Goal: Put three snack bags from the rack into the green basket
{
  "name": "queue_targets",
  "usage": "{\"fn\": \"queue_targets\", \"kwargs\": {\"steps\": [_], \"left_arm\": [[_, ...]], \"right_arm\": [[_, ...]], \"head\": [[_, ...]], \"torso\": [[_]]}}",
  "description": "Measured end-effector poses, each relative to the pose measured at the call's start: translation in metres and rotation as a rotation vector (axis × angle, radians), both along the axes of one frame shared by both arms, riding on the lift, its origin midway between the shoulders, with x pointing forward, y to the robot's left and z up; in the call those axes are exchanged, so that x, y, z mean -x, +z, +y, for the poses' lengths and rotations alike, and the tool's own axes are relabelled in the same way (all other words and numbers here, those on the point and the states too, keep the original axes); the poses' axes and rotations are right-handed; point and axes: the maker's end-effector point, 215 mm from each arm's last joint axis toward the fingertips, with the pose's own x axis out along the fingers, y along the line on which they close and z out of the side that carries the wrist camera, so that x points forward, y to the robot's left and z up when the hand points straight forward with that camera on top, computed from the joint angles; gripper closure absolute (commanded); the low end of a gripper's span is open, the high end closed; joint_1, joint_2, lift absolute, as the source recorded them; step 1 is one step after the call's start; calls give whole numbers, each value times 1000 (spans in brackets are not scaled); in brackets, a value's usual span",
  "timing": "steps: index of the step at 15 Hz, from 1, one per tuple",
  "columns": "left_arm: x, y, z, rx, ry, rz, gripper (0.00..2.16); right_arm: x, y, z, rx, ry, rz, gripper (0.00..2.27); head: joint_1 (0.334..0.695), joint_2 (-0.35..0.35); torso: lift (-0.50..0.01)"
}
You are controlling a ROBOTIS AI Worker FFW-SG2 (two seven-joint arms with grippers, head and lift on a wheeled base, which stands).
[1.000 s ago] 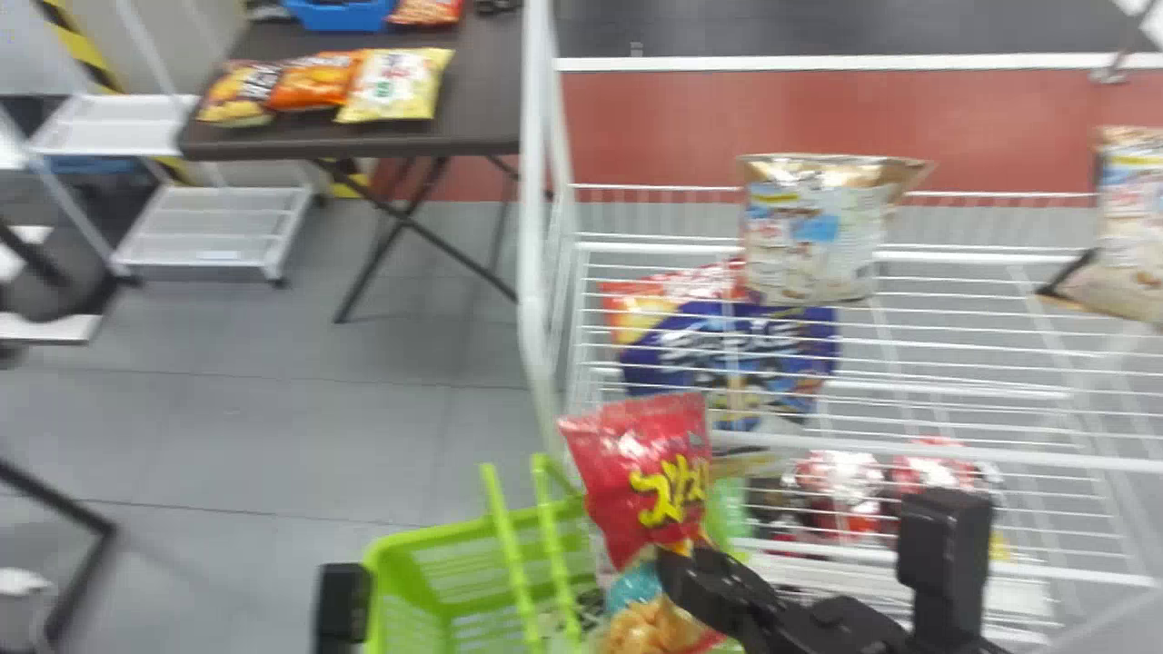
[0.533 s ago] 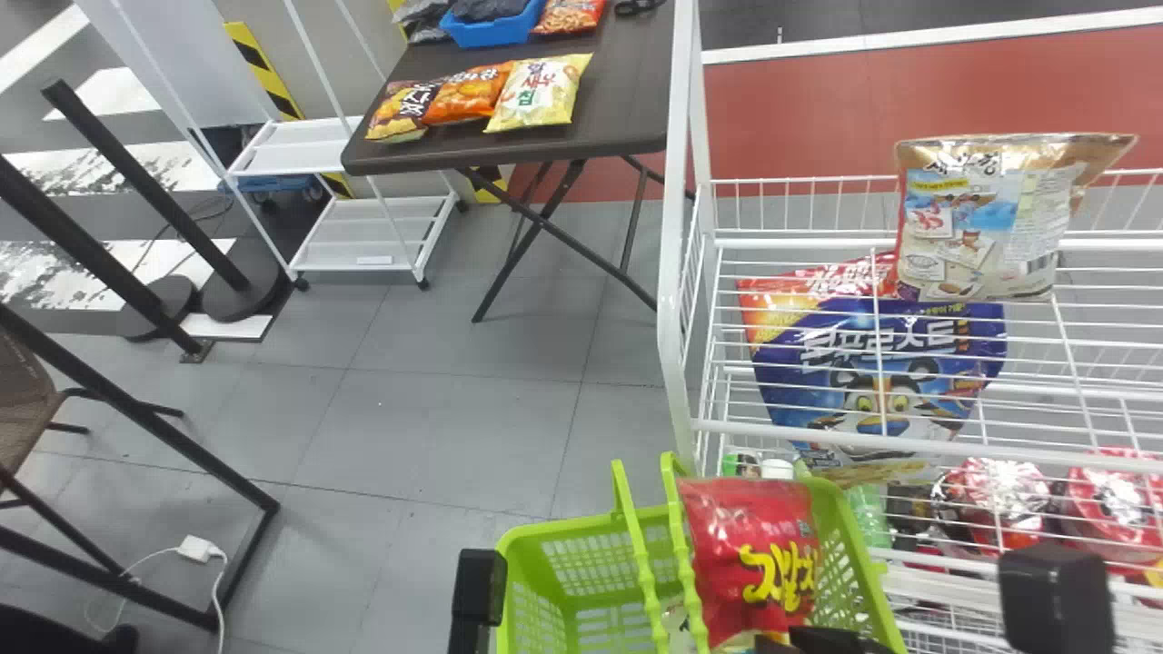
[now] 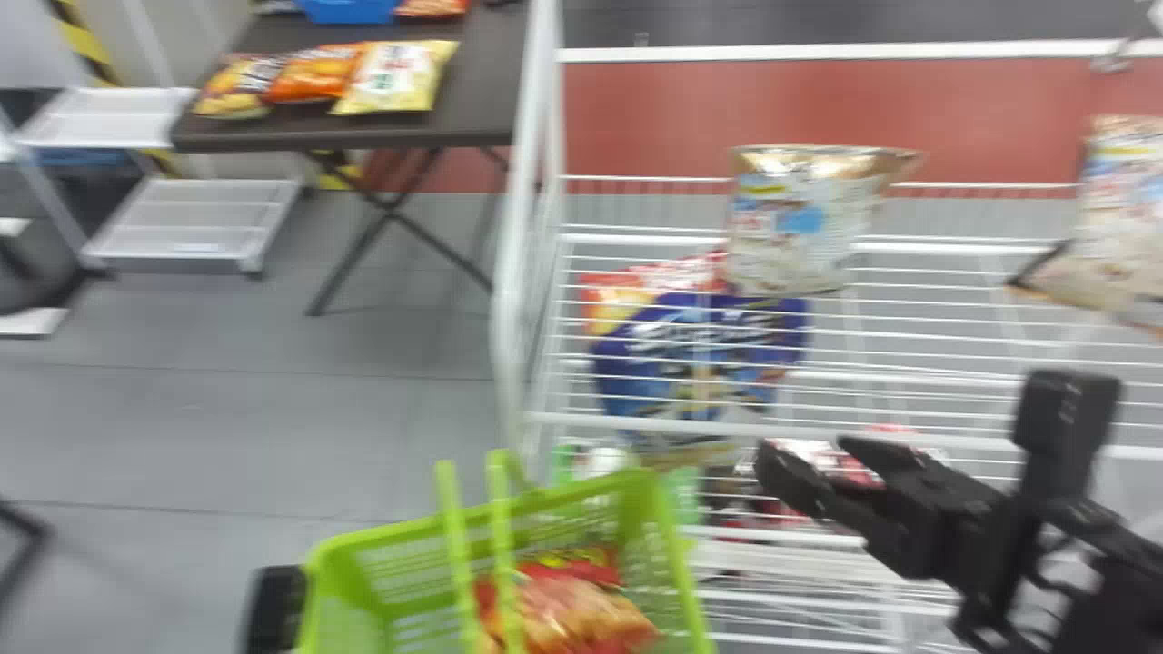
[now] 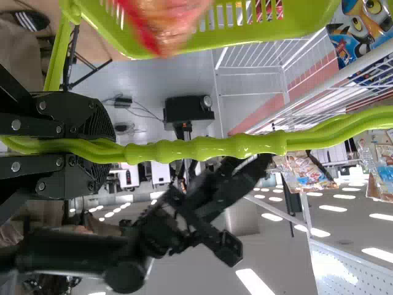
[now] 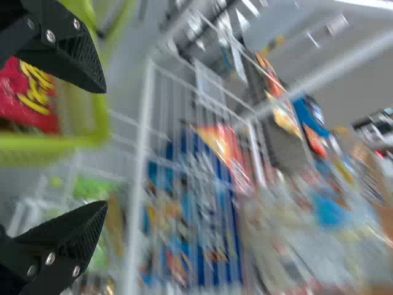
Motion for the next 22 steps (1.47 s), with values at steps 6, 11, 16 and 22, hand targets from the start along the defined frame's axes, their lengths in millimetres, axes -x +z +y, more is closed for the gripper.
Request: {"fn": "queue_targets", "kwargs": {"steps": [6, 11, 16, 22], "left_arm": [[2, 0, -3, 8, -6, 4, 2148], [3, -2, -3, 11, -8, 7, 2152], [4, -5, -3, 12, -11, 14, 2152], [6, -5, -5, 16, -18, 13, 2152]], "right_arm": [[-115, 20, -163, 273, -320, -189, 73], [-151, 23, -237, 364, -455, -213, 80], [-154, 13, -281, 435, -536, -171, 1254], [-152, 28, -291, 507, -577, -225, 2256]], "head": [[695, -350], [695, -350], [695, -350], [695, -350]], "torso": [[0], [0], [0], [0]]}}
